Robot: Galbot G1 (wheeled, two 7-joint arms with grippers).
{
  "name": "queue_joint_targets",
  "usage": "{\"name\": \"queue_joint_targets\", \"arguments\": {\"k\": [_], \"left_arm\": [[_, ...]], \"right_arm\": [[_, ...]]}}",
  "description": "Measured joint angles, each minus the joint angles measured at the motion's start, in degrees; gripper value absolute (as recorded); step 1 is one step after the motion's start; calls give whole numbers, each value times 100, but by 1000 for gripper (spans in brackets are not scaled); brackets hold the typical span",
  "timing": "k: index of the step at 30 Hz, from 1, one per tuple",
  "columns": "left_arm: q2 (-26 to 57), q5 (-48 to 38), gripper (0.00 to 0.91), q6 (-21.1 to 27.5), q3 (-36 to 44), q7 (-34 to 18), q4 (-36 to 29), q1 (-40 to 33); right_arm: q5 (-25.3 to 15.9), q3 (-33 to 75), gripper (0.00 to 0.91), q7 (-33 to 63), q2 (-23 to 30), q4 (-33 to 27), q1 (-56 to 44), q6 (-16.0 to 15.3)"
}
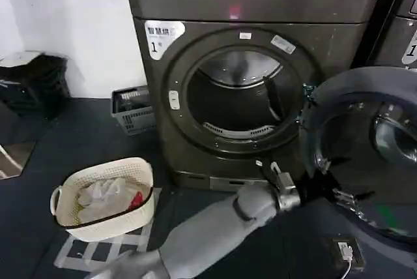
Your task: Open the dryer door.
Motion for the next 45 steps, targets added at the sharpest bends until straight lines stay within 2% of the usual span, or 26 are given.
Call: {"name": "queue_joint_targets", "arguments": {"k": [10,16,24,33,35,40,45], "left_arm": [[1,121,907,-301,-55,-137,522,-234],[1,131,907,-455,-53,-142,542,-238],[1,126,907,-1675,37,-274,154,-130],[11,119,907,-2587,197,-386,-616,15],[285,110,907,-2745,206,-332,-751,26],[1046,-117,907,-2772,208,-162,-1046,82],[1742,-229,907,-2512,194,-58,-1379,178]], "right_arm": [[23,-23,907,-13,62,78,-57,-2],[46,-49,907,-37,111,144,-58,6],[171,-19,907,-42,138,212,-82,14],[183,-5,907,-83,135,230,-92,74],[183,-4,907,-83,126,212,-91,87],[172,-37,907,-99,108,229,-64,95],[162,-23,907,-106,84,239,-33,103]]}}
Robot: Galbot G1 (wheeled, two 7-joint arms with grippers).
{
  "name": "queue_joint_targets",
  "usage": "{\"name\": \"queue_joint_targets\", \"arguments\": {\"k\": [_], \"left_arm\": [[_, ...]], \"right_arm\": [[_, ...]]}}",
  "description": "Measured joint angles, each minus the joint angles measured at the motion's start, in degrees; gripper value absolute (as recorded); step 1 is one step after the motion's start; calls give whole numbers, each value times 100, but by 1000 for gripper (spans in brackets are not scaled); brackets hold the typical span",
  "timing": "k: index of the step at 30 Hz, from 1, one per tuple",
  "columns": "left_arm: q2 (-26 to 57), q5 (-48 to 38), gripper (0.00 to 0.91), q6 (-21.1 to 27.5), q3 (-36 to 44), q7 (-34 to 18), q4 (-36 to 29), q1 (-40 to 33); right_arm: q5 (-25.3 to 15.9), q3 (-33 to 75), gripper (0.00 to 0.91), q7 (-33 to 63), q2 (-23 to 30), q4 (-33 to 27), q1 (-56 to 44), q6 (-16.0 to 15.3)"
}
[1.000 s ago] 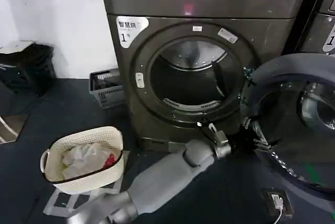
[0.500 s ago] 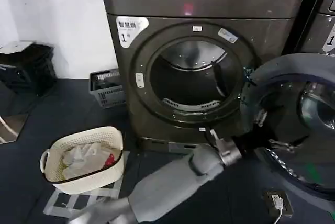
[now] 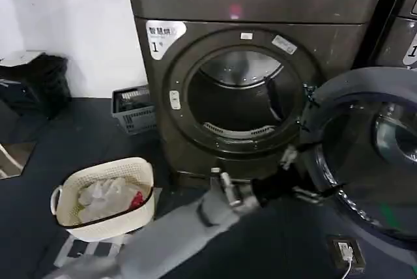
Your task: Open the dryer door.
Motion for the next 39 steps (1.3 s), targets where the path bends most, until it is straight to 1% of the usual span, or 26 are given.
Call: {"name": "queue_joint_targets", "arguments": {"k": [6,13,15,17,20,23,26,31,33,36,39], "left_arm": [[1030,117,907,486,5,-33,-518,-66],[2567,357,907,1044,205,-150,-882,-356],[3006,452,907,1333,324,-189,-1007,-475],[3401,563,907,1630,360,-96,-1144,-541],[3941,564,907,2185,331,-82,-1311,-517],[4432,636,907,2632,247,-47,-1420,-480],[4926,596,907,3060,63,136,-1557,-358],[5640,575,907,3484,-277,261,-1638,-144],[5846,519,907,3698,-401,389,-1609,-97],[6111,494,907,3892,-567,585,-1613,-39],[6345,530,907,3961,-806,765,-1621,173]], "right_arm": [[-13,120,907,-2,-14,8,-32,51],[-15,203,907,1,-62,-63,-81,90],[-17,208,907,3,-71,-63,-82,90],[-31,210,907,1,-70,-59,-77,90],[-149,215,907,-16,-70,-75,-67,124],[-204,222,907,-33,-87,-80,-78,156],[-207,251,907,-36,-130,-92,-91,157],[-207,238,907,-47,-145,-118,-98,164],[-208,224,907,-51,-147,-127,-98,167],[-217,185,907,-60,-147,-124,-87,168],[-222,150,907,-64,-147,-123,-53,168]]}}
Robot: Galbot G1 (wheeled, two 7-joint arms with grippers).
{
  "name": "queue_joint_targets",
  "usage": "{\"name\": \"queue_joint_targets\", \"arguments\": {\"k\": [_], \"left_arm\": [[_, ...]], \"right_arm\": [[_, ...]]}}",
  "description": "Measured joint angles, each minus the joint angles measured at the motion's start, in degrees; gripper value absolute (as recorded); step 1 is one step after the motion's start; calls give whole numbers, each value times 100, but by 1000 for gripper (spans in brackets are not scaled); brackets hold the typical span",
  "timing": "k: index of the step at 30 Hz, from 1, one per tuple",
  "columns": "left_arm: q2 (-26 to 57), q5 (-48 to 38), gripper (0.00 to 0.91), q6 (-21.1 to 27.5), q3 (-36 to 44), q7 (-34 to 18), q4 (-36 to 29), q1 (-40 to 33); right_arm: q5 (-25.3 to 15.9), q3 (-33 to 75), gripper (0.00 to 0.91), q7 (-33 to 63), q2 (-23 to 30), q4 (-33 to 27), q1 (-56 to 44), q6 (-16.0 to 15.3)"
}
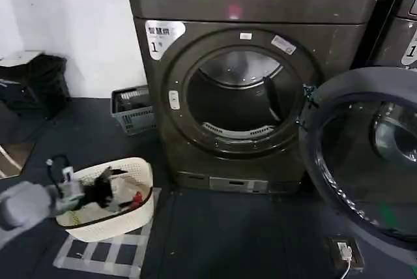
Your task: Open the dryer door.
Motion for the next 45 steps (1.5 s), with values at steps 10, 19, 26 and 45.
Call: {"name": "queue_joint_targets", "arguments": {"k": [10,19,26,45], "left_arm": [[702,240,907,-100,-1063,539,87,848],[982,465,907,-71,-1198,623,157,1025],[992,515,907,-54,-1310,632,128,1102],[1100,736,907,-54,-1321,711,289,1183]], "right_arm": [[-41,-54,907,-31,36,-16,72,16],[-65,-100,907,-36,30,-30,124,37],[-80,-116,907,-50,-26,-54,153,44],[-121,-175,907,-63,44,28,197,62]]}}
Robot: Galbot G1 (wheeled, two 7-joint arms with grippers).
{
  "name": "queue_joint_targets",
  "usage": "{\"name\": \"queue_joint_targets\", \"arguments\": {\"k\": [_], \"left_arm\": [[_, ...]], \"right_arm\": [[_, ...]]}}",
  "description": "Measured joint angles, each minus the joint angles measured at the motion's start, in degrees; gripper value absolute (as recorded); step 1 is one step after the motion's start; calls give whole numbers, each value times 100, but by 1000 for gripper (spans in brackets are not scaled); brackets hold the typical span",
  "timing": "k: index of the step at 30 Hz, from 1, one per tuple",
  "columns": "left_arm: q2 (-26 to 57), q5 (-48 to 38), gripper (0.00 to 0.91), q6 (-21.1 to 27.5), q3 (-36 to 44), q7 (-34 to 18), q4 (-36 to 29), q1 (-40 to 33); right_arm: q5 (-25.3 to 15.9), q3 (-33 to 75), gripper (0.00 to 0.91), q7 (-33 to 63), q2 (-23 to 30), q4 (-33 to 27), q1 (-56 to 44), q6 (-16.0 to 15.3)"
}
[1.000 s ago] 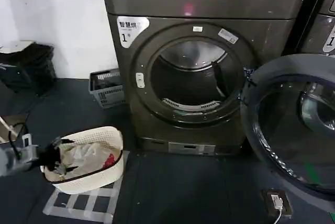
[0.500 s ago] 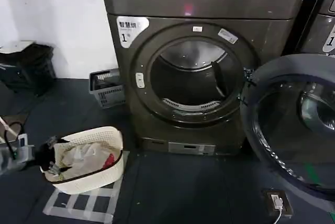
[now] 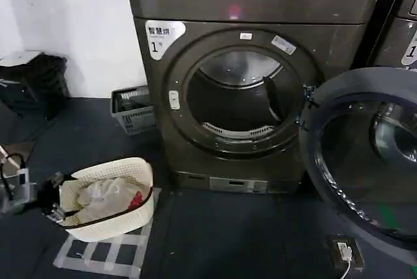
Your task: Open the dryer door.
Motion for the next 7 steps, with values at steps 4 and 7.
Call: {"name": "queue_joint_targets", "arguments": {"k": [4,7], "left_arm": [[5,30,907,-1,1,19,47,13],[-43,36,907,-4,4,41,130,8]], "right_arm": [[-11,-16,907,-4,9,7,12,8],[-15,-39,907,-4,4,8,26,8]]}}
